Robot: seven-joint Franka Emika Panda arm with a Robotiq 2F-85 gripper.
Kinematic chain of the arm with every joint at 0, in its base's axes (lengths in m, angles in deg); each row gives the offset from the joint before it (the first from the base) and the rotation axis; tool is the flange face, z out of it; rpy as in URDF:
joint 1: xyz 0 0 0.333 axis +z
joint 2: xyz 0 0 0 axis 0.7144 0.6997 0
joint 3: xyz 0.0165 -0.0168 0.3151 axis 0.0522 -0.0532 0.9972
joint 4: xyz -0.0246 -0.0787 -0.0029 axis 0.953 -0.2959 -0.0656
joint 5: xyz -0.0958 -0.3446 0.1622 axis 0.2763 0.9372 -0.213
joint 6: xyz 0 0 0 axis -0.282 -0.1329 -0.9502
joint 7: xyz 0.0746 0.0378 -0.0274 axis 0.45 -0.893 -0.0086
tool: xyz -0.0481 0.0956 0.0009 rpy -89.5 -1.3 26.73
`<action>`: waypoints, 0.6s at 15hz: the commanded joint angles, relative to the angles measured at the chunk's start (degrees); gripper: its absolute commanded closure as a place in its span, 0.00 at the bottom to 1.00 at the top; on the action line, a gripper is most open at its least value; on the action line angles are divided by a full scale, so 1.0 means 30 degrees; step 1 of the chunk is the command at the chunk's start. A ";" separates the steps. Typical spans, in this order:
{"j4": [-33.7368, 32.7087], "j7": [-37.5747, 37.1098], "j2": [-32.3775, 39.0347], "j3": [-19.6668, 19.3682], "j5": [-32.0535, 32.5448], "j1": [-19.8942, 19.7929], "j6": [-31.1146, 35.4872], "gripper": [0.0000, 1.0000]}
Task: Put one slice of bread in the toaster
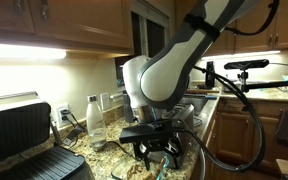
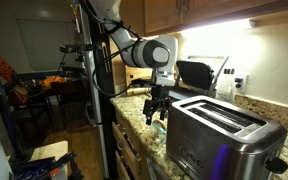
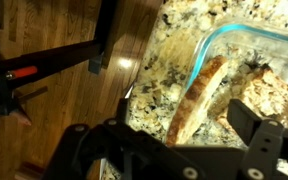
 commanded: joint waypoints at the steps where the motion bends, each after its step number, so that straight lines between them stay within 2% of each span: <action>1: 0.0007 -0.0457 0.0203 -0.0450 -0.0437 0.0452 0.0329 0.00; 3: -0.0044 -0.0453 0.0268 -0.0497 -0.0437 0.0469 0.0289 0.00; 4: -0.0080 -0.0474 0.0282 -0.0519 -0.0395 0.0489 0.0232 0.06; 5: -0.0102 -0.0470 0.0295 -0.0537 -0.0390 0.0500 0.0210 0.26; 9: -0.0320 -0.0466 0.0438 -0.0597 -0.0316 0.0582 0.0106 0.53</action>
